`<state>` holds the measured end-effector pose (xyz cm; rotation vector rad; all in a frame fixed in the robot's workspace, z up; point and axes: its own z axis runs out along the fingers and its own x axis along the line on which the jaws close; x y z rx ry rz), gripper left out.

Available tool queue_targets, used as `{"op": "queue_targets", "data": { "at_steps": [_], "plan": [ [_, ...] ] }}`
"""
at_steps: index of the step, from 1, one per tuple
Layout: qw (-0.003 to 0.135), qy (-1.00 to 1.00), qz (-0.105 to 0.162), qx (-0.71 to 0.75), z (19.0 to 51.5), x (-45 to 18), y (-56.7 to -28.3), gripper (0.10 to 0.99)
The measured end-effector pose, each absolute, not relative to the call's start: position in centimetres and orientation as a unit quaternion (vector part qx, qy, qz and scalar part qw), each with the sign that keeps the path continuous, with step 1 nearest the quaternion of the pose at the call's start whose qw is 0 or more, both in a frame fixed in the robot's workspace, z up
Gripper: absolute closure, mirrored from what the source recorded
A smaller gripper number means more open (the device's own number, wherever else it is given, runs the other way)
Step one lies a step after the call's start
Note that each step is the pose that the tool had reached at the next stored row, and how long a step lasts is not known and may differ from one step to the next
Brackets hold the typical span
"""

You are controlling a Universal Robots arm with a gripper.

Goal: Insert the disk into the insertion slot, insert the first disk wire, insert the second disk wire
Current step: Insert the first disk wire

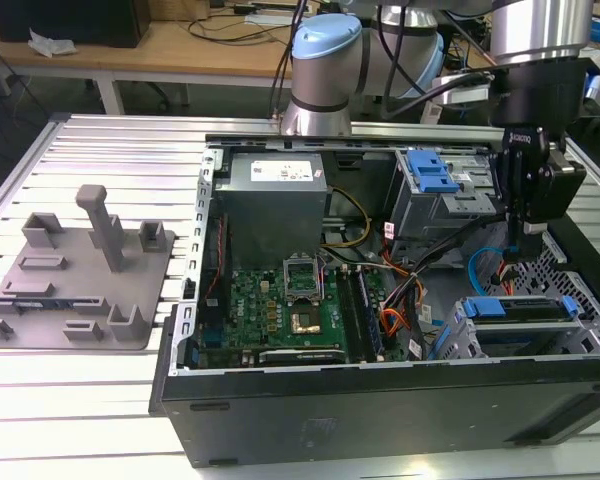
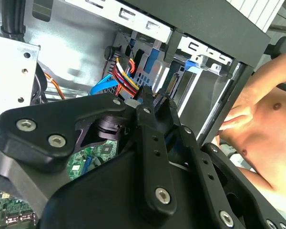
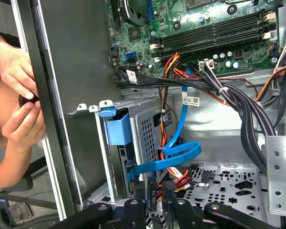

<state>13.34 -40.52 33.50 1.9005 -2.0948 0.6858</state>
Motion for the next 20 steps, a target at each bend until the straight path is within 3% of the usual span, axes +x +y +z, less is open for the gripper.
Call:
{"op": "queue_targets", "data": {
  "at_steps": [1,3,11,14,17,20],
  "plan": [
    [0.115,-0.715,0.234,0.649,33.5,13.3,-40.5,0.812],
    [0.116,-0.715,0.235,0.649,33.5,13.3,-40.5,0.922],
    [0.117,-0.715,0.233,0.649,33.4,13.7,-40.5,0.922],
    [0.123,-0.714,0.228,0.651,33.5,14.9,-40.5,0.922],
    [0.138,-0.719,0.214,0.647,33.5,15.0,-40.5,0.922],
    [0.138,-0.725,0.206,0.642,33.5,15.0,-40.5,0.922]
  ]
}}
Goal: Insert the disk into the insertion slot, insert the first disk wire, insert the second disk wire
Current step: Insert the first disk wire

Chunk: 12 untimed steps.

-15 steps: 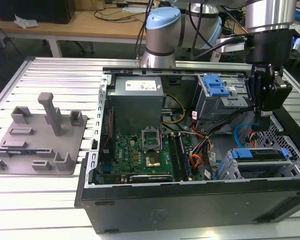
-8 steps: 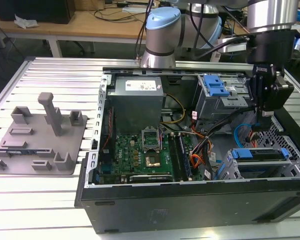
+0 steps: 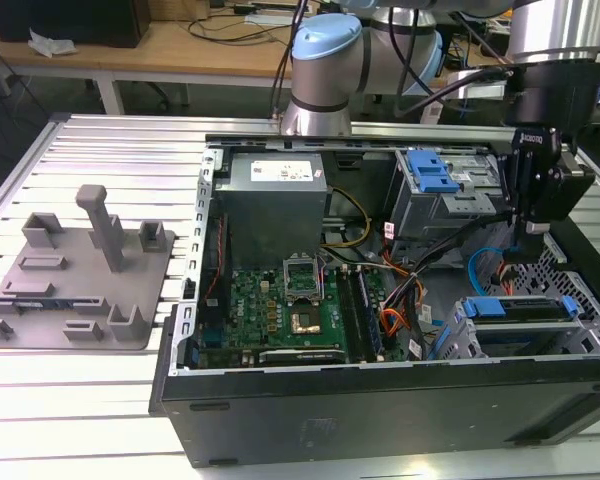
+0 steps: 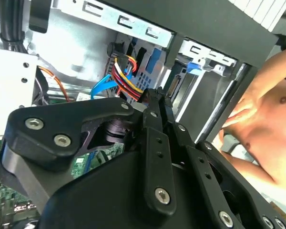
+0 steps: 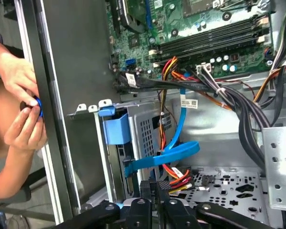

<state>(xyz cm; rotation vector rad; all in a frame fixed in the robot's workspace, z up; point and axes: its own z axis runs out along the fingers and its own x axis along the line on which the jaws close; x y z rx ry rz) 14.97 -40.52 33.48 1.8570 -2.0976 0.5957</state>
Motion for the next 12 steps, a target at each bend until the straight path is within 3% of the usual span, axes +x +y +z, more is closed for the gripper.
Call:
{"op": "queue_targets", "data": {
  "at_steps": [7,12],
  "plan": [
    [0.151,-0.724,0.175,0.65,33.7,16.3,-40.7,0.922],
    [0.143,-0.727,0.161,0.652,33.7,16.4,-41.6,0.922]
  ]
}}
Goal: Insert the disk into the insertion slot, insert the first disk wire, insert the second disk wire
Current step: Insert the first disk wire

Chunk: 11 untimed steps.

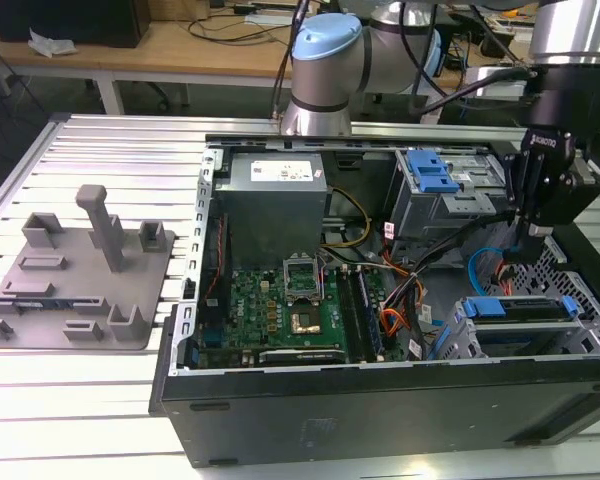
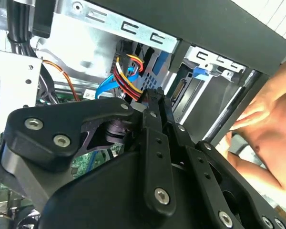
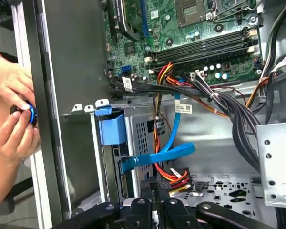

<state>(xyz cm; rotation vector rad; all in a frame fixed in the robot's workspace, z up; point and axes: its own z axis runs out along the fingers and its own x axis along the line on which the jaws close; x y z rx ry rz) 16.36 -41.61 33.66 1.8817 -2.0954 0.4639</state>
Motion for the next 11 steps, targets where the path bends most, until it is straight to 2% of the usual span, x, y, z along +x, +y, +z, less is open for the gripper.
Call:
{"op": "queue_targets", "data": {
  "at_steps": [5,11],
  "plan": [
    [0.124,-0.731,0.124,0.659,34.6,16.4,-42.8,0.922],
    [0.118,-0.731,0.114,0.662,35.4,16.5,-43.7,0.922]
  ]
}}
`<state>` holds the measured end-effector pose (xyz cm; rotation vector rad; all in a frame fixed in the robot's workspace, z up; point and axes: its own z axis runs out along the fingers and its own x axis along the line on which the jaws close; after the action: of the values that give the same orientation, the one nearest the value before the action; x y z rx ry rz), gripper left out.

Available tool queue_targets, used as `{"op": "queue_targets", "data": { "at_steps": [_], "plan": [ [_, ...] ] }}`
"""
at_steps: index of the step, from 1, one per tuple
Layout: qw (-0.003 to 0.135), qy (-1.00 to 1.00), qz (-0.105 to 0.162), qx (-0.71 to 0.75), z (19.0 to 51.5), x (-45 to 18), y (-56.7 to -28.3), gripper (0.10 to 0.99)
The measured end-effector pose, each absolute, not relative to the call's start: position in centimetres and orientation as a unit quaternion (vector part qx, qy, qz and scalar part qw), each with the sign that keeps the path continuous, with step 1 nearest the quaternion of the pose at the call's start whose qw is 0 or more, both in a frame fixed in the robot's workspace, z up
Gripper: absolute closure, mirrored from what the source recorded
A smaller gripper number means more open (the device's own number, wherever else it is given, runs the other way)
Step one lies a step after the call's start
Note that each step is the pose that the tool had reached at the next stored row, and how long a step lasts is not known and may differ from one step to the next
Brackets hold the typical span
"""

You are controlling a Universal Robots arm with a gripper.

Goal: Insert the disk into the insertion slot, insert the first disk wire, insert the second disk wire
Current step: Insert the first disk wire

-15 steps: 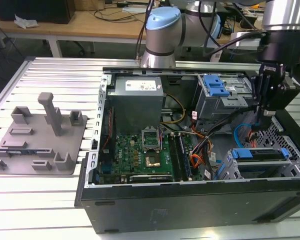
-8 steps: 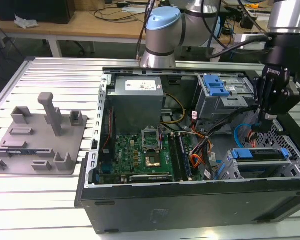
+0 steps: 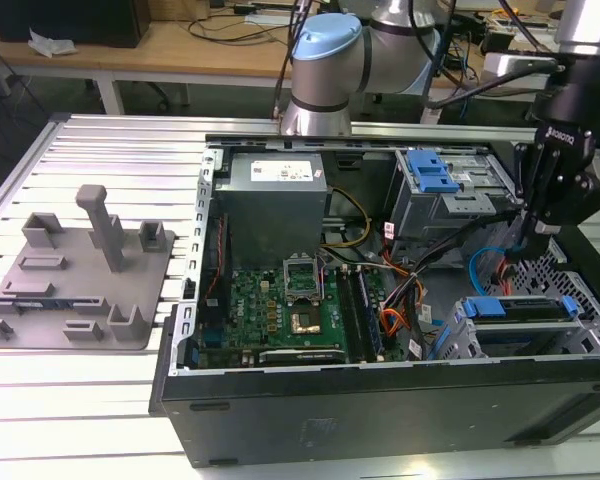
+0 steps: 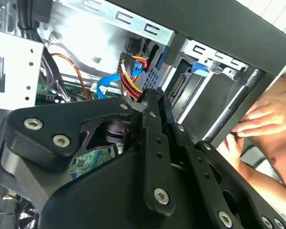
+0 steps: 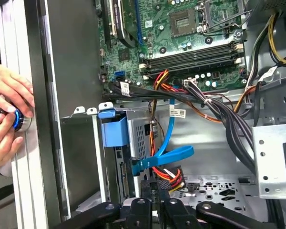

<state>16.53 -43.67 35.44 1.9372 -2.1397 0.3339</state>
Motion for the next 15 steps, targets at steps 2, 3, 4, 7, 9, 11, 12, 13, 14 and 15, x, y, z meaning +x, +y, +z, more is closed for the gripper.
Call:
{"op": "queue_targets", "data": {
  "at_steps": [2,3,4,7,9,11,12,13,14,15],
  "plan": [
    [0.104,-0.733,0.099,0.664,35.4,16.6,-44.8,0.922],
    [0.101,-0.734,0.096,0.665,35.4,16.6,-45.1,0.922],
    [0.098,-0.734,0.093,0.665,35.4,16.6,-45.3,0.922],
    [0.09,-0.735,0.084,0.666,35.4,16.7,-46.2,0.922],
    [0.085,-0.736,0.078,0.667,35.4,16.7,-46.9,0.922],
    [0.08,-0.737,0.072,0.668,35.4,16.8,-47.6,0.922],
    [0.076,-0.737,0.068,0.668,35.4,16.8,-47.8,0.922],
    [0.073,-0.737,0.064,0.669,35.4,16.8,-48.0,0.922],
    [0.07,-0.737,0.062,0.67,35.4,16.9,-48.0,0.922],
    [0.069,-0.736,0.06,0.67,35.4,16.9,-48.1,0.922]
  ]
}}
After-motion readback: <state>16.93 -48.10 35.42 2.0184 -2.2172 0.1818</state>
